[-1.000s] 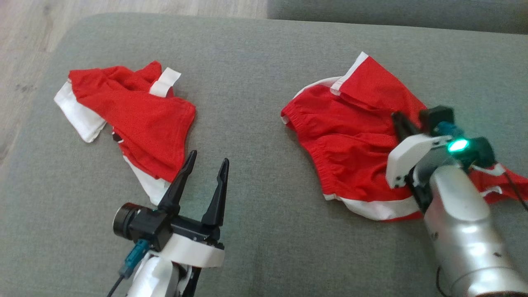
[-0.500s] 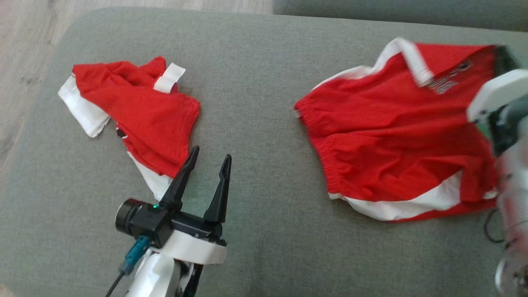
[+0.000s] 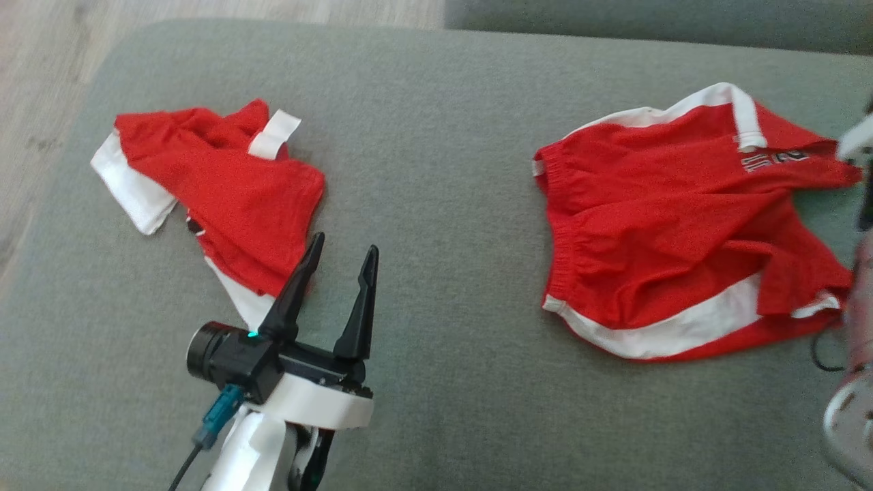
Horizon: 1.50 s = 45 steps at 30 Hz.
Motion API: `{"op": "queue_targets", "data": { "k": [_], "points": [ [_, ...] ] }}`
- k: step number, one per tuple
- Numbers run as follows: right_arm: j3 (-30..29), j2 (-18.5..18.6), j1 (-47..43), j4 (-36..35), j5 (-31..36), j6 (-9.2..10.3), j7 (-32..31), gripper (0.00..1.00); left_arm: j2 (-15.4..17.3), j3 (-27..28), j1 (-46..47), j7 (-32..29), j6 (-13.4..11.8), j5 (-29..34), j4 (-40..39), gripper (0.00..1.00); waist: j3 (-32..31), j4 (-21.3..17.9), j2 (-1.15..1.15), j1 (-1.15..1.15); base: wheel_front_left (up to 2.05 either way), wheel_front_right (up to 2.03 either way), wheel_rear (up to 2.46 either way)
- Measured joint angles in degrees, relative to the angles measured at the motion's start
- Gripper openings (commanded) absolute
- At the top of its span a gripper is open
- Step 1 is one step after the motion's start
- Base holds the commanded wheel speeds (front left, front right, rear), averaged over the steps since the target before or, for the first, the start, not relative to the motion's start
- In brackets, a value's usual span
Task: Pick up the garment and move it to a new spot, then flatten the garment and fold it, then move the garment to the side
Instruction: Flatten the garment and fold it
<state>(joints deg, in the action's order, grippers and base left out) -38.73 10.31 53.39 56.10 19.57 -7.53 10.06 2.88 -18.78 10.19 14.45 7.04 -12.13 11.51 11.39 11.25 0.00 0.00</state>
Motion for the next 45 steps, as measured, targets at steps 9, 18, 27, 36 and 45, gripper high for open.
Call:
{"op": "queue_targets", "data": {
  "k": [9,18,27,36,45],
  "points": [
    [16.47,-6.15,-10.12,-8.66,-11.67,0.00,4.16,1.00,-0.01,0.80,-1.97,0.01,-0.07,0.00,-0.75,1.00,-5.00,-4.18,0.00,0.01,0.00,0.00,0.00],
    [33.43,-6.95,-38.35,-27.95,-30.81,0.00,4.16,1.00,0.00,1.52,-5.21,0.00,-0.49,-0.02,-0.77,1.00,-9.42,-9.52,0.00,0.02,0.00,0.00,0.00],
    [37.97,-7.69,-52.48,-35.37,-33.99,0.00,4.15,1.00,0.01,0.93,-6.09,0.00,-0.46,-1.09,1.34,1.00,-10.37,-12.27,0.00,0.01,0.00,0.00,0.00],
    [37.96,-7.70,-50.35,-38.74,-34.28,0.00,4.16,1.00,0.43,-4.46,-3.95,-0.38,0.10,-1.29,6.39,1.00,-7.66,-14.21,0.00,0.00,0.00,0.00,0.00],
    [39.66,-7.70,-47.79,-40.02,-35.41,0.00,4.16,1.00,5.03,-19.15,6.76,-6.99,0.55,-8.36,14.21,1.00,-3.34,-17.24,0.00,-0.01,0.00,0.00,0.00]
  ]
}}
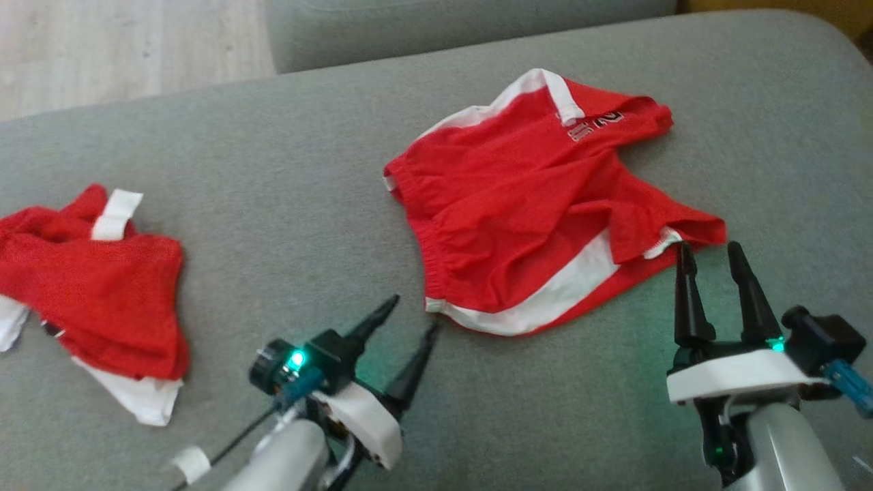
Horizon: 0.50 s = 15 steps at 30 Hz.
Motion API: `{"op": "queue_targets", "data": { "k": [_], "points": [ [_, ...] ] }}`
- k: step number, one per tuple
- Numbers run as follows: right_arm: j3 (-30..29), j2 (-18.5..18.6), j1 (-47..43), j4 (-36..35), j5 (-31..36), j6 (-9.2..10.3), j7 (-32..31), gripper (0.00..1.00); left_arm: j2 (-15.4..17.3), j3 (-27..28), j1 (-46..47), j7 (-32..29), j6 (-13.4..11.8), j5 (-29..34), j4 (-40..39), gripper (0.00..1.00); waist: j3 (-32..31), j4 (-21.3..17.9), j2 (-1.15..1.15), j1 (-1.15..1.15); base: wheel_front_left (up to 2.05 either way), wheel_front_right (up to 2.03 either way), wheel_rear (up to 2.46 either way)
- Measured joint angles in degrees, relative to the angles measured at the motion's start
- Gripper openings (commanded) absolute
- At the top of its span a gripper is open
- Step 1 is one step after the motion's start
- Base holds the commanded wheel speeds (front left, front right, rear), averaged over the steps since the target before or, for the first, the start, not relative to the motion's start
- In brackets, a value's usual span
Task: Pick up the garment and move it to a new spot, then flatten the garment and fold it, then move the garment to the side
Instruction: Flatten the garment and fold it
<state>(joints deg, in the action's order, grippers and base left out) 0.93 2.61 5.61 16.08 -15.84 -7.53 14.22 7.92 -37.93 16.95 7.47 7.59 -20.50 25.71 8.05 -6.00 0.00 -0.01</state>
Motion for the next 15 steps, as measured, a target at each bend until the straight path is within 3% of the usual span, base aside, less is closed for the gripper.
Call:
{"op": "queue_targets", "data": {
  "k": [15],
  "points": [
    [-0.54,0.01,2.41,-0.41,-0.21,0.00,0.00,1.00,0.81,-7.16,6.94,1.27,0.00,-5.87,7.15,1.00,2.72,-4.74,0.00,0.01,0.00,0.00,0.00]
  ]
}}
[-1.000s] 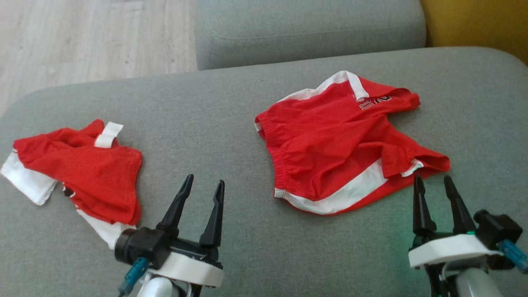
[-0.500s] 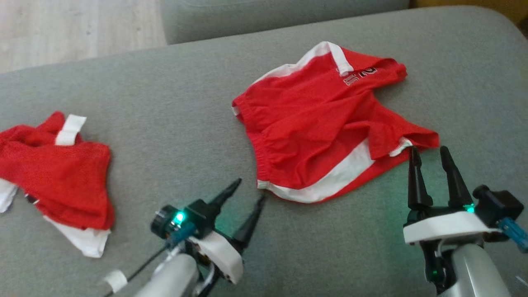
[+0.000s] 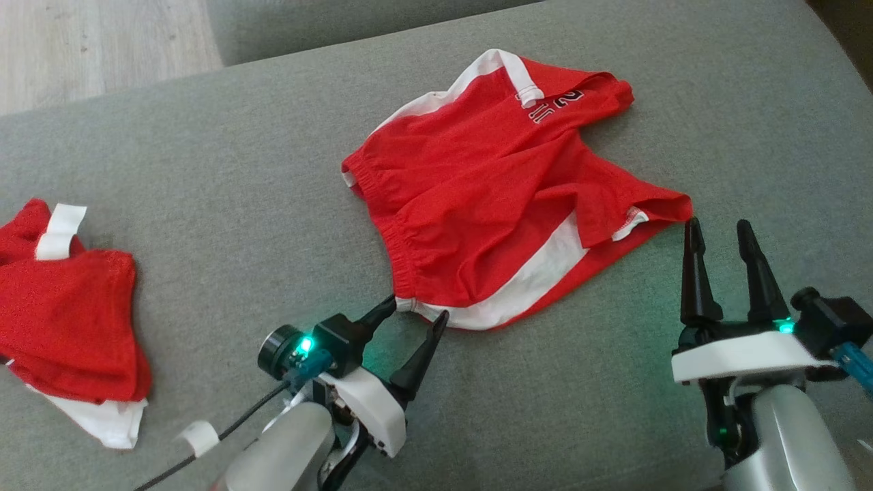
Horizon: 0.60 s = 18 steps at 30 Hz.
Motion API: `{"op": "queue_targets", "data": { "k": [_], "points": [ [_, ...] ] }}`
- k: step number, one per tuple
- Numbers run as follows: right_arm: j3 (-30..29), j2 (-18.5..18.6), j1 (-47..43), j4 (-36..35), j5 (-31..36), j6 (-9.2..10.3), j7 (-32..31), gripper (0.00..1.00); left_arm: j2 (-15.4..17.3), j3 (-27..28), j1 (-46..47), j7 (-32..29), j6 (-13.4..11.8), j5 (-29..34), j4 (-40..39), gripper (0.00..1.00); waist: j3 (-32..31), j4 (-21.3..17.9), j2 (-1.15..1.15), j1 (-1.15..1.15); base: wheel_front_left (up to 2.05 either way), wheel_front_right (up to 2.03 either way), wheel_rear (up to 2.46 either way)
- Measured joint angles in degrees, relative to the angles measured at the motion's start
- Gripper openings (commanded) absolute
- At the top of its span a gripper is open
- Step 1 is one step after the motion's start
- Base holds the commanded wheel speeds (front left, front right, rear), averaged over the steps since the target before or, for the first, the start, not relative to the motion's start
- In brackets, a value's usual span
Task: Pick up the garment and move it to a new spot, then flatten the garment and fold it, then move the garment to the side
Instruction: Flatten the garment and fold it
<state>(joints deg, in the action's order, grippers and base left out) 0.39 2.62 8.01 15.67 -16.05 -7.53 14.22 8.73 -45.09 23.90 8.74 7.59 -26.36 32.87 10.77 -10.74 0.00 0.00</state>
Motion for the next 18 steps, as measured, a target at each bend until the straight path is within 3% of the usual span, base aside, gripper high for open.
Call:
{"op": "queue_targets", "data": {
  "k": [7,8,9,10,18],
  "points": [
    [0.01,-0.01,0.60,-0.09,0.00,0.00,0.00,1.00,0.40,-2.58,1.76,1.03,0.00,-2.02,1.46,1.00,0.21,-0.54,0.00,0.00,0.00,0.00,0.00],
    [0.02,-0.01,0.60,-0.08,0.00,0.00,0.00,1.00,0.48,-3.09,2.00,1.16,0.00,-2.26,1.57,0.49,0.22,-0.56,0.00,0.00,0.00,0.00,0.00],
    [0.02,-0.01,0.60,-0.08,0.00,0.00,0.00,1.00,0.58,-3.65,2.16,1.16,0.00,-2.61,1.68,0.13,0.19,-0.58,0.00,0.00,0.00,0.00,0.00],
    [0.01,-0.01,0.60,-0.08,0.00,0.00,0.00,1.00,0.64,-4.09,2.24,1.22,0.00,-2.96,1.77,0.00,0.16,-0.57,0.00,0.00,0.00,0.00,0.00],
    [-0.29,0.00,0.60,0.13,0.23,0.00,0.00,1.00,0.92,-5.24,3.31,3.54,0.00,-3.90,2.22,0.00,-0.30,0.32,0.00,0.00,0.00,0.00,0.00]
  ]
}}
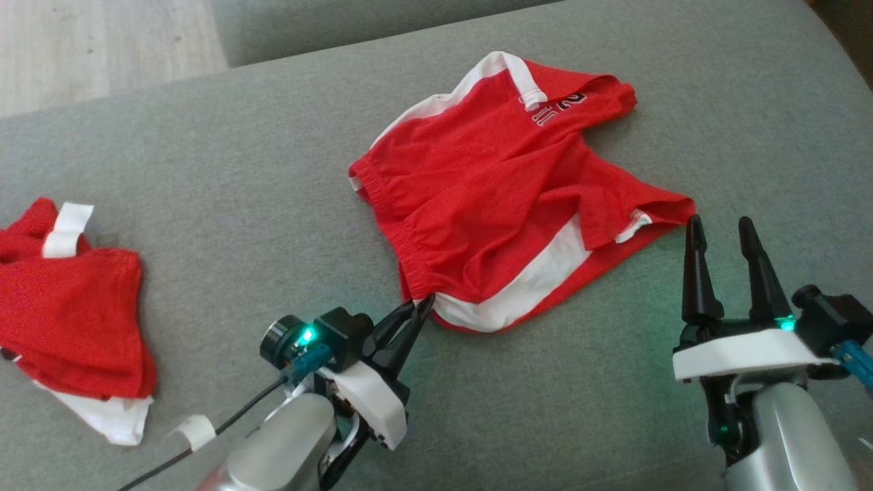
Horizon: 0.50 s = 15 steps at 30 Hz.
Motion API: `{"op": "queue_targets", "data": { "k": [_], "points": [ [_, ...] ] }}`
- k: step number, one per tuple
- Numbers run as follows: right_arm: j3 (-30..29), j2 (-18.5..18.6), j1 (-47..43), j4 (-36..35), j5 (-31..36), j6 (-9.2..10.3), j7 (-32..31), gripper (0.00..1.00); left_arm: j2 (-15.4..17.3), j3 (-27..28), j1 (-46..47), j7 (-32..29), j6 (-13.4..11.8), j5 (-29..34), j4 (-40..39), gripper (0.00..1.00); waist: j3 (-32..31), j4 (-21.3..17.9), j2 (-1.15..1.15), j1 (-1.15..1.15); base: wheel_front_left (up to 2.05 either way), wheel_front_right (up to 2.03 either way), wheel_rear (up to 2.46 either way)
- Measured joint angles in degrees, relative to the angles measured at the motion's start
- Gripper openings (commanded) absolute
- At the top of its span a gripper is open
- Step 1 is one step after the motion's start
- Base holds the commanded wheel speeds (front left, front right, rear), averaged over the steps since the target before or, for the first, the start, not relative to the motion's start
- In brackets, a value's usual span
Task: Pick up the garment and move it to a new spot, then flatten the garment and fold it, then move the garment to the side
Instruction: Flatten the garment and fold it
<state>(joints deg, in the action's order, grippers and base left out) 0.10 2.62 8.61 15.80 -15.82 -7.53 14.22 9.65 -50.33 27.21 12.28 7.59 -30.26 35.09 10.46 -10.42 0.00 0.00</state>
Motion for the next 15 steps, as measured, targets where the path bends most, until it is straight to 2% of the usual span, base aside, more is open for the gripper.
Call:
{"op": "queue_targets", "data": {
  "k": [7,15],
  "points": [
    [-0.19,0.00,-0.01,1.94,2.01,0.00,-0.35,1.00,0.19,0.40,0.01,1.44,-0.71,0.21,-0.32,0.00,-1.00,1.97,0.00,0.00,0.00,0.00,0.00],
    [-0.24,0.00,0.48,6.30,10.24,0.00,-6.17,1.00,1.18,3.35,-0.03,2.00,-4.14,1.58,-4.33,0.00,-1.42,5.03,0.00,0.01,0.00,0.00,0.00]
  ]
}}
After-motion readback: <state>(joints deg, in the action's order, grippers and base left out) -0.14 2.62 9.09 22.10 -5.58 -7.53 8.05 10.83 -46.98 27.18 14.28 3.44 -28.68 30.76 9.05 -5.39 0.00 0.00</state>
